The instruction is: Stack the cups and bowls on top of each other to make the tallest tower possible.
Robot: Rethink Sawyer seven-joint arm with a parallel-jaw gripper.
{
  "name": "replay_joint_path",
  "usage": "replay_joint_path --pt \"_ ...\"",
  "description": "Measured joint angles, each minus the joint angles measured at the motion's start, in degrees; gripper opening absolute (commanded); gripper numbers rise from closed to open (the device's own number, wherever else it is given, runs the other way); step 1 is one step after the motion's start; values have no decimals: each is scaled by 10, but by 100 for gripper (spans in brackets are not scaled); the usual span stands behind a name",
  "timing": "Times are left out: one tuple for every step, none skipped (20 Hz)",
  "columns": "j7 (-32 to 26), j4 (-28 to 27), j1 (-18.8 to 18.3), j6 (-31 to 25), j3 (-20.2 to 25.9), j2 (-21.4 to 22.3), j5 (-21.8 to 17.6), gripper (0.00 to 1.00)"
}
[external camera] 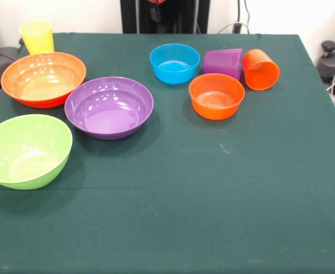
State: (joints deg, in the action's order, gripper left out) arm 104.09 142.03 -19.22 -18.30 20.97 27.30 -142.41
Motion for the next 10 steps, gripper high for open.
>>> replay_joint_path --pt "0 -2 11 10 -13 0 0 0" --pt "0 -2 21 18 -23 0 0 0" --pt "0 -4 37 31 -39 2 -2 0" --pt "0 -6 44 35 -47 3 -5 0" --pt "0 -9 52 40 -54 4 -8 0" --pt "0 -14 69 54 -71 7 -11 0" --pt "0 -16 78 62 -79 7 -12 0" --pt "0 -17 82 67 -84 7 -12 0" --pt "0 -20 91 77 -95 8 -12 0" --pt "0 -21 93 79 -98 8 -13 0"
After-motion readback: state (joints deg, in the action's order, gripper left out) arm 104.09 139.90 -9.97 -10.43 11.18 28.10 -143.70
